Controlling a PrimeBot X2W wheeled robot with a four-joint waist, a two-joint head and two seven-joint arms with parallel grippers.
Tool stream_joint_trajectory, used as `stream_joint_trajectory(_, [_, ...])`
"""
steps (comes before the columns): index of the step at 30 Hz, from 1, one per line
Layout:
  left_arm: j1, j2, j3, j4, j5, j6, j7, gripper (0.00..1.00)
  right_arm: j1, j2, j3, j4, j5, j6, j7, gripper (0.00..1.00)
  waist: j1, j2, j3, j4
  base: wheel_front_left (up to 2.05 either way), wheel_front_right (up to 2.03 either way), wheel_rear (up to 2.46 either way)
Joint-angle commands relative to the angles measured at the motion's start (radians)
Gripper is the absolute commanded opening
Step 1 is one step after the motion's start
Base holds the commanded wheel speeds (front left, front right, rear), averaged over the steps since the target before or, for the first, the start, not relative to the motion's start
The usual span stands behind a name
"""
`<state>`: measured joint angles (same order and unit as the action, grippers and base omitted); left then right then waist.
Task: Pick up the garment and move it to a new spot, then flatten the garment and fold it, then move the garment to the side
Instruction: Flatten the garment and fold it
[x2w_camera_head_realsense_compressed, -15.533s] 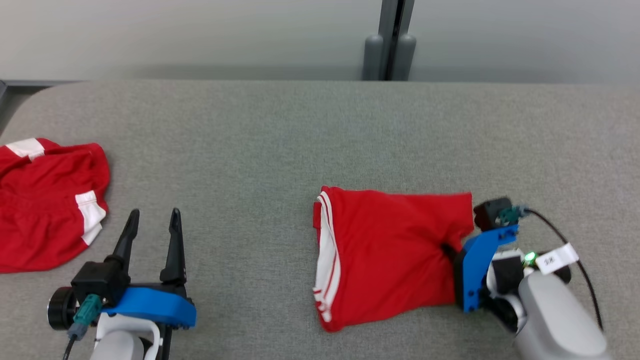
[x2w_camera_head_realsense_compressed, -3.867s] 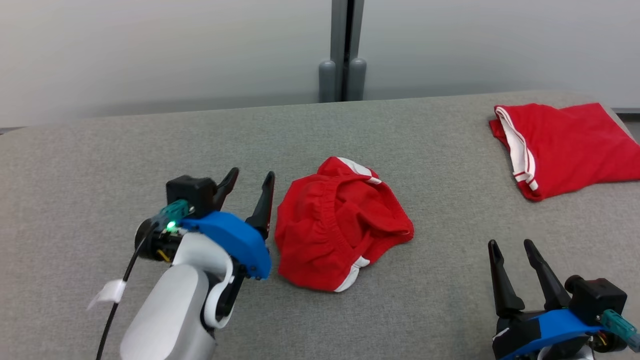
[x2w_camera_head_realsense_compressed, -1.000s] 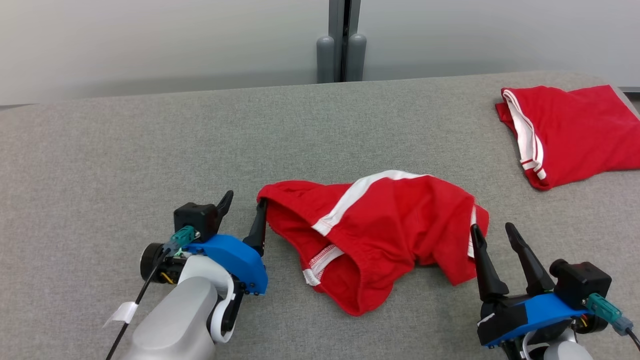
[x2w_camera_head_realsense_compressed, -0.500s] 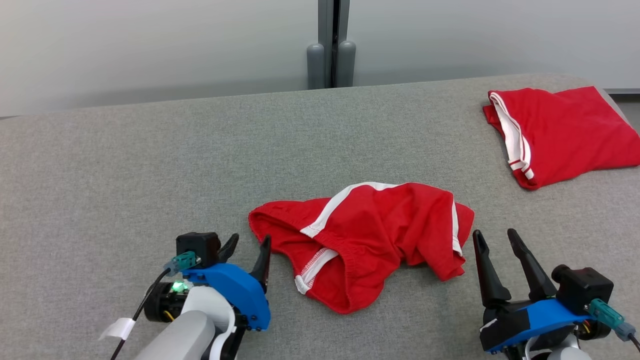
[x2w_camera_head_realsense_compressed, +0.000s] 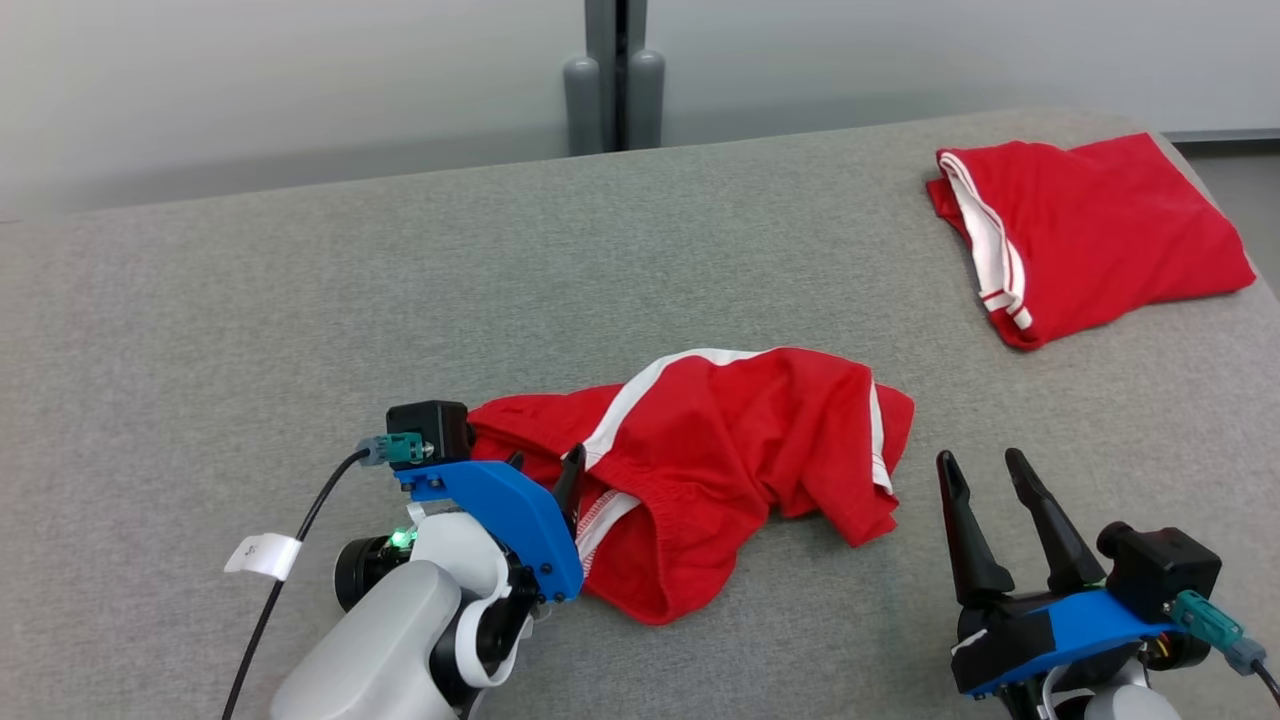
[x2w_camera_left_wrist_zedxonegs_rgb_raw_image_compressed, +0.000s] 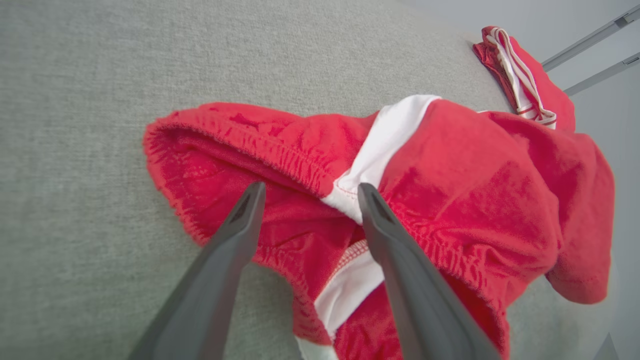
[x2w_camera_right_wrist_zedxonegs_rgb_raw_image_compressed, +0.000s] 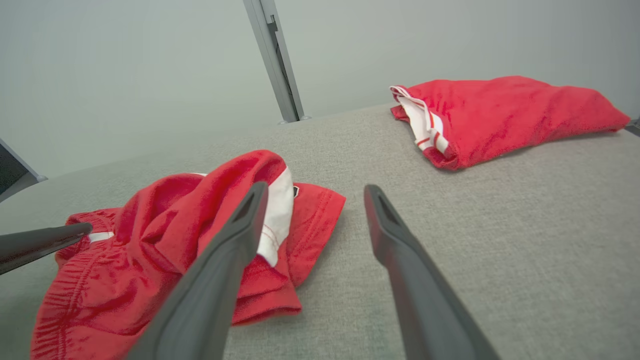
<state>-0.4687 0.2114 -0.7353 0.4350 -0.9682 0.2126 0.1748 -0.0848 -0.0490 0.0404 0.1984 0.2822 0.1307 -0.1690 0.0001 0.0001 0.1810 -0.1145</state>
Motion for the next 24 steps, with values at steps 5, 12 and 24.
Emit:
stream_joint_trajectory(5, [-0.022,-0.018,0.028,0.043,-0.04,0.006,0.028,1.0,-0.015,-0.002,-0.014,0.019,0.002,0.0,-0.019,1.0,-0.0001,-0.0001,0.012,-0.034,0.0,0.0,0.0])
stream_joint_trajectory(12, [-0.044,-0.015,0.038,0.074,-0.039,-0.008,0.001,1.0,-0.024,-0.002,-0.012,0.028,0.01,0.0,-0.029,1.0,-0.0001,-0.0001,0.022,-0.048,0.0,0.0,0.0])
stream_joint_trajectory(24, [-0.125,-0.058,0.051,0.133,-0.045,-0.117,-0.066,0.0,-0.034,-0.002,-0.022,0.04,0.006,0.0,-0.037,1.0,-0.0001,-0.0001,0.021,-0.056,0.0,0.0,0.0])
